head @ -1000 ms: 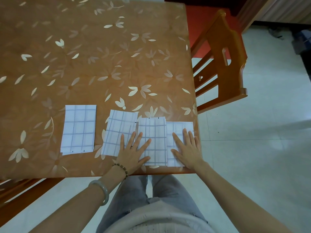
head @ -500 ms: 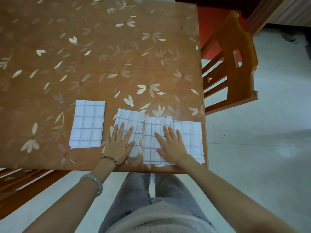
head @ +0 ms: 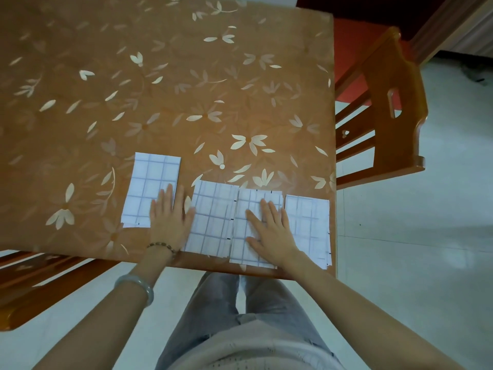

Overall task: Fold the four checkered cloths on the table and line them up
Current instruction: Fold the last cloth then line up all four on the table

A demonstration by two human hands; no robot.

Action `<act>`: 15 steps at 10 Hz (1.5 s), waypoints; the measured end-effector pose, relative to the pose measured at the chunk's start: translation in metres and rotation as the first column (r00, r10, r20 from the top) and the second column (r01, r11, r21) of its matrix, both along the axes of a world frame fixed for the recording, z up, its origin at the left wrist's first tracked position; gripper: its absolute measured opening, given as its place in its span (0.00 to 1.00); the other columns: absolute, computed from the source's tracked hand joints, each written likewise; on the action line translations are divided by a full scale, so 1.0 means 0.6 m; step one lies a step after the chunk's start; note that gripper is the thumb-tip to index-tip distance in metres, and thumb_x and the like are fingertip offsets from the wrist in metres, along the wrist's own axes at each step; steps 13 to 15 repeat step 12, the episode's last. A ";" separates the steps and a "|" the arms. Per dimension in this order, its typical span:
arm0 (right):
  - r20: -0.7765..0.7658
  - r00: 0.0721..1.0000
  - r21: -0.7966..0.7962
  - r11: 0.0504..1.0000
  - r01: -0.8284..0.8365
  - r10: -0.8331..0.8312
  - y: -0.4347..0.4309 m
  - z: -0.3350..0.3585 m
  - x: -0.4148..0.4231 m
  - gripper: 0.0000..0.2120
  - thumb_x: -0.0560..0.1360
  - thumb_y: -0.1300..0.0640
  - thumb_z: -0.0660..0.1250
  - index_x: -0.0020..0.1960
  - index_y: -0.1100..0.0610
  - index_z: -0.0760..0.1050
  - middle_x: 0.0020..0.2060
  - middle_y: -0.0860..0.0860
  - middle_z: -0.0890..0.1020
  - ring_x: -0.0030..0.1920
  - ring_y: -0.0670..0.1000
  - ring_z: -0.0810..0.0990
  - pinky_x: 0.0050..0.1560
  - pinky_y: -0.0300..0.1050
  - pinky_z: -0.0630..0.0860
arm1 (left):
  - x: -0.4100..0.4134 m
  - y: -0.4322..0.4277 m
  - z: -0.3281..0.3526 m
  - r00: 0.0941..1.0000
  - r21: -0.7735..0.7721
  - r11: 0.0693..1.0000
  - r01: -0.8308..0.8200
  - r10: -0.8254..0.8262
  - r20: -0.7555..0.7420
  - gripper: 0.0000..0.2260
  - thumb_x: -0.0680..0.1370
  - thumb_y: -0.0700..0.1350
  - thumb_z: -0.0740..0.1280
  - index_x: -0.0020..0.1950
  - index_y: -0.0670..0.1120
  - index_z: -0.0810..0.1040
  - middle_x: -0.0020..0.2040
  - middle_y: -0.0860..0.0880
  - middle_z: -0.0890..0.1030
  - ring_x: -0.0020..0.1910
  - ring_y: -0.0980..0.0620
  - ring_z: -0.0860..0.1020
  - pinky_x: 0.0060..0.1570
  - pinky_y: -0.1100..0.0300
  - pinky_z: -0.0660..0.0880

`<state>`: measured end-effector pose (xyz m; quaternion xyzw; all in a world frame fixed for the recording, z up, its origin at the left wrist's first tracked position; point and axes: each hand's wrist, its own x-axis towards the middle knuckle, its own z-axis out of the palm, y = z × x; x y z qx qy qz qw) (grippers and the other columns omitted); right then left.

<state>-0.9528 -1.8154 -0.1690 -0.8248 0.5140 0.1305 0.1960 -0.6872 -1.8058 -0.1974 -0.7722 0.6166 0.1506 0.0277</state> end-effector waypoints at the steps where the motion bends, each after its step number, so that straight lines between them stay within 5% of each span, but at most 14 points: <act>1: 0.053 0.995 -0.016 0.996 -0.089 0.089 -0.017 0.005 0.060 0.31 0.80 0.42 0.53 0.78 0.49 0.46 0.77 0.57 0.42 0.77 0.60 0.39 0.72 0.58 0.34 | 0.063 -0.018 0.009 0.997 -0.026 0.998 -0.065 0.066 0.039 0.25 0.82 0.54 0.52 0.77 0.47 0.56 0.78 0.41 0.54 0.76 0.39 0.52 0.74 0.41 0.49; 4: 0.048 0.945 -0.007 0.946 -0.324 0.324 -0.053 -0.015 0.222 0.30 0.80 0.43 0.52 0.77 0.50 0.48 0.78 0.55 0.44 0.77 0.58 0.41 0.75 0.61 0.39 | 0.133 -0.020 -0.002 0.999 0.225 0.973 -0.044 0.047 -0.008 0.29 0.78 0.66 0.45 0.77 0.60 0.44 0.79 0.49 0.40 0.77 0.42 0.41 0.73 0.42 0.43; 8: 0.017 0.895 -0.068 0.894 -0.443 0.445 -0.009 -0.029 0.254 0.27 0.81 0.45 0.50 0.76 0.54 0.54 0.77 0.56 0.54 0.77 0.60 0.48 0.74 0.62 0.43 | 0.148 0.061 -0.001 0.982 0.205 0.966 0.157 -0.176 0.074 0.32 0.76 0.69 0.40 0.77 0.57 0.44 0.79 0.44 0.51 0.76 0.38 0.52 0.72 0.41 0.51; 10: 0.061 0.923 -0.029 0.925 -0.380 0.381 0.033 -0.023 0.237 0.28 0.80 0.42 0.51 0.77 0.53 0.53 0.77 0.56 0.51 0.77 0.60 0.46 0.74 0.61 0.40 | 0.144 0.078 0.003 0.959 0.230 0.939 0.255 -0.277 0.067 0.35 0.73 0.71 0.34 0.77 0.57 0.44 0.78 0.44 0.52 0.76 0.38 0.54 0.71 0.40 0.50; 11: 0.212 0.940 0.041 0.958 -0.282 0.268 0.036 -0.013 0.234 0.29 0.79 0.42 0.56 0.76 0.51 0.56 0.77 0.56 0.51 0.77 0.60 0.45 0.74 0.58 0.40 | 0.143 0.077 0.010 0.978 0.177 0.967 0.184 -0.198 0.064 0.36 0.72 0.72 0.38 0.77 0.59 0.49 0.78 0.44 0.54 0.76 0.39 0.54 0.71 0.39 0.51; 12: 0.425 0.904 0.126 0.992 -0.010 -0.045 0.013 0.015 0.219 0.28 0.75 0.46 0.63 0.73 0.51 0.64 0.76 0.56 0.56 0.77 0.59 0.49 0.75 0.54 0.46 | 0.139 0.052 0.034 0.999 0.072 0.997 0.021 -0.023 0.025 0.32 0.75 0.70 0.47 0.76 0.58 0.56 0.77 0.45 0.57 0.75 0.41 0.56 0.70 0.41 0.54; 15: 0.425 0.904 0.126 0.992 -0.010 -0.045 0.013 0.015 0.219 0.28 0.75 0.46 0.63 0.73 0.51 0.64 0.76 0.56 0.56 0.77 0.59 0.49 0.75 0.54 0.46 | 0.139 0.052 0.034 0.999 0.072 0.997 0.021 -0.023 0.025 0.32 0.75 0.70 0.47 0.76 0.58 0.56 0.77 0.45 0.57 0.75 0.41 0.56 0.70 0.41 0.54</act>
